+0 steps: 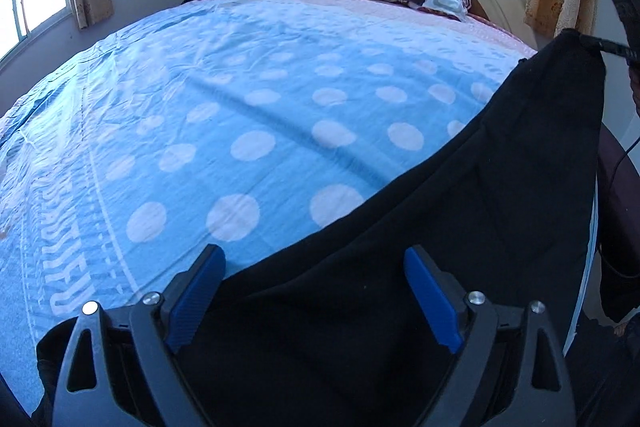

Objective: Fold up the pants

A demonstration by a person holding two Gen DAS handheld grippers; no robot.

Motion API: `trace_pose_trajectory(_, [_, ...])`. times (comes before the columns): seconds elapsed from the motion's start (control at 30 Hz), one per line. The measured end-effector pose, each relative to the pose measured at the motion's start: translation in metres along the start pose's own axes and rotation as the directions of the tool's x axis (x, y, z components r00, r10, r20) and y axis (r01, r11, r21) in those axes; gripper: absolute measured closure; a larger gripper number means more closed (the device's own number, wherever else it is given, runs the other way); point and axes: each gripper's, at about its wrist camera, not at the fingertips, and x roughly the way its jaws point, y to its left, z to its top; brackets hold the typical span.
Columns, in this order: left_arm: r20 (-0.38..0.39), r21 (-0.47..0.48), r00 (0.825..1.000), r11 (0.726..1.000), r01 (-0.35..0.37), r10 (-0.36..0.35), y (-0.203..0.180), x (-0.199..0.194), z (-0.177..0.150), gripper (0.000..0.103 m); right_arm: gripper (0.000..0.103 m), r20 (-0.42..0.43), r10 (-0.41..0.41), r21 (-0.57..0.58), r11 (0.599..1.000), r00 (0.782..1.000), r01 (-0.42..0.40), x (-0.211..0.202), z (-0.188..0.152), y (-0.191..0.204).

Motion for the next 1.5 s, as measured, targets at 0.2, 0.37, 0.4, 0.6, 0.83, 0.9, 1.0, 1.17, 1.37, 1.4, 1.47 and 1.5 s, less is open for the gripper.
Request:
trace_pose_trajectory(0.2, [0.005,0.014,1.0,1.0,0.004,-0.004,-0.002,0.001,-0.001,0.005,0.089,-0.247,-0.225,-0.064,0.974,0.943,0.216,0.046,-0.038,-0.026])
trace_pose_trajectory(0.37, [0.002,0.016,1.0,1.0,0.008,-0.008,-0.003,0.001,0.0,0.004,0.071,-0.152,-0.037,0.143,0.988,0.988,0.059,0.027,-0.016,-0.049])
trace_pose_trajectory(0.4, [0.002,0.018,1.0,1.0,0.007,-0.007,-0.003,0.001,0.0,0.004,0.071,-0.157,-0.011,0.162,0.986,0.988,0.037,0.03,-0.01,-0.051])
trace_pose_trajectory(0.6, [0.009,0.017,1.0,1.0,0.001,-0.001,-0.005,0.0,-0.002,0.004,0.071,-0.253,0.178,0.368,0.927,0.951,-0.075,0.066,0.011,-0.076])
trace_pose_trajectory(0.83, [0.01,0.02,1.0,1.0,0.004,-0.004,-0.004,0.001,-0.003,0.002,0.072,-0.363,0.261,0.416,0.905,0.894,-0.095,0.098,0.005,-0.071])
trace_pose_trajectory(0.9, [0.01,0.019,1.0,1.0,0.004,-0.005,-0.004,0.001,-0.003,0.002,0.092,-0.38,0.238,0.405,0.911,0.894,-0.071,0.107,0.004,-0.068])
trace_pose_trajectory(1.0, [0.011,0.019,1.0,1.0,0.005,-0.005,-0.005,0.0,-0.003,0.002,0.099,-0.325,0.19,0.302,0.949,0.926,-0.089,0.099,0.014,-0.05])
trace_pose_trajectory(1.17, [0.02,0.019,1.0,1.0,-0.001,0.0,-0.006,0.0,-0.003,0.002,0.099,-0.098,0.129,0.131,0.985,0.987,-0.116,0.048,0.04,-0.024])
trace_pose_trajectory(1.37, [0.035,0.018,0.999,1.0,-0.023,0.023,-0.006,-0.001,-0.004,0.001,0.097,-0.239,0.003,0.132,0.991,0.971,0.03,0.085,0.012,-0.044])
trace_pose_trajectory(1.4, [0.038,0.017,0.999,0.999,-0.028,0.028,-0.006,-0.001,-0.004,0.001,0.096,-0.277,-0.026,0.136,0.988,0.96,0.066,0.093,0.006,-0.051])
trace_pose_trajectory(1.47, [0.04,0.013,0.999,0.999,-0.032,0.032,-0.006,-0.002,-0.005,0.001,0.073,-0.256,-0.103,0.147,0.979,0.961,0.144,0.092,-0.002,-0.062])
trace_pose_trajectory(1.5, [0.042,0.01,0.999,0.999,-0.034,0.033,-0.006,-0.002,-0.005,0.001,0.07,-0.216,-0.085,0.19,0.973,0.973,0.127,0.083,-0.003,-0.069])
